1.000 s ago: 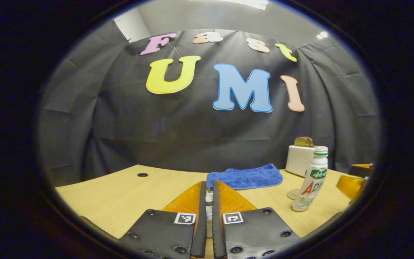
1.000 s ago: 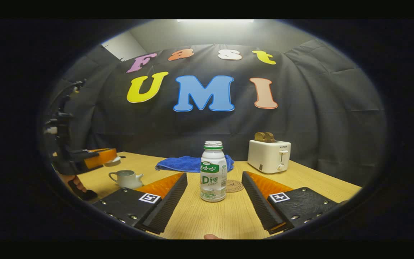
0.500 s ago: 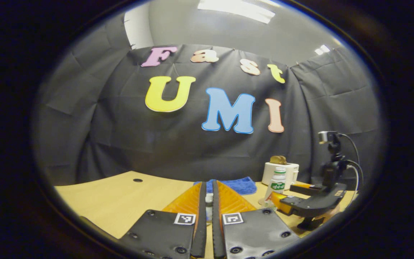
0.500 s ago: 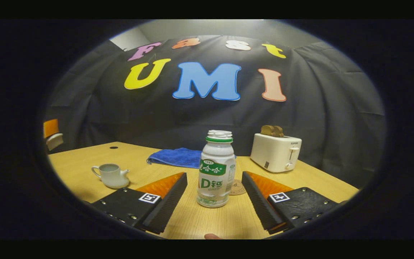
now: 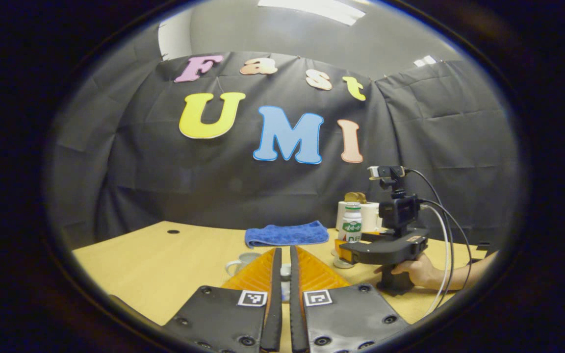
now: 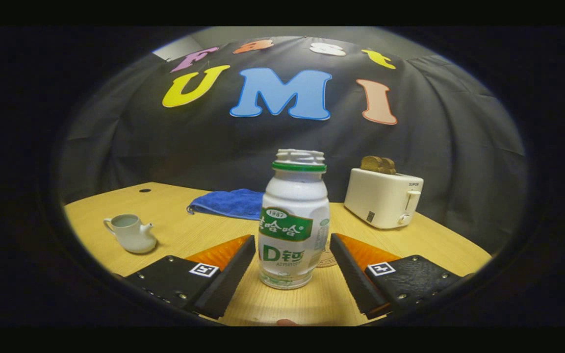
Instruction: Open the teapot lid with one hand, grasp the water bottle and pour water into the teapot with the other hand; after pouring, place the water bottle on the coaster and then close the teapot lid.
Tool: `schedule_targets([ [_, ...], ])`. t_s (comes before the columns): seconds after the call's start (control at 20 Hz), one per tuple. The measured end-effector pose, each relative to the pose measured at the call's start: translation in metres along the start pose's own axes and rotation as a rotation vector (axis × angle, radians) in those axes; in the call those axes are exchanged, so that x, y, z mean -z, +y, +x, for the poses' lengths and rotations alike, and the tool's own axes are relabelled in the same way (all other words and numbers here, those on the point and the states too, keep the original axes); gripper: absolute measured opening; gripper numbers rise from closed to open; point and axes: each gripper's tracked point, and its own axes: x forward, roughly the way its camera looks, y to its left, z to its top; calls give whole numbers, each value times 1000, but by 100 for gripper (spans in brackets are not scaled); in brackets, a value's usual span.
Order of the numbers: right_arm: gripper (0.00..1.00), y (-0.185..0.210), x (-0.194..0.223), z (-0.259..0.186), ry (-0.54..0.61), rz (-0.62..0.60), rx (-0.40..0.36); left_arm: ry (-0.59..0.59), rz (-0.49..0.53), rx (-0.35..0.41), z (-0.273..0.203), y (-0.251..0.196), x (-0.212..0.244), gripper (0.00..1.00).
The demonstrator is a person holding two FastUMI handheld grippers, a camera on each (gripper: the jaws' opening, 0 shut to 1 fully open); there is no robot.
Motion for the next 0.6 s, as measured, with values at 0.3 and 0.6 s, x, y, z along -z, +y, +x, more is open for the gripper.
schedule_targets([
  [0.3, 94, -2, -7, 16, -15, 15, 24, -42, 17, -50, -10, 25, -13, 13],
  [0.6, 92, 1, -8, 16, -26, 1, 17, -18, 36, -26, -14, 12, 1, 17],
])
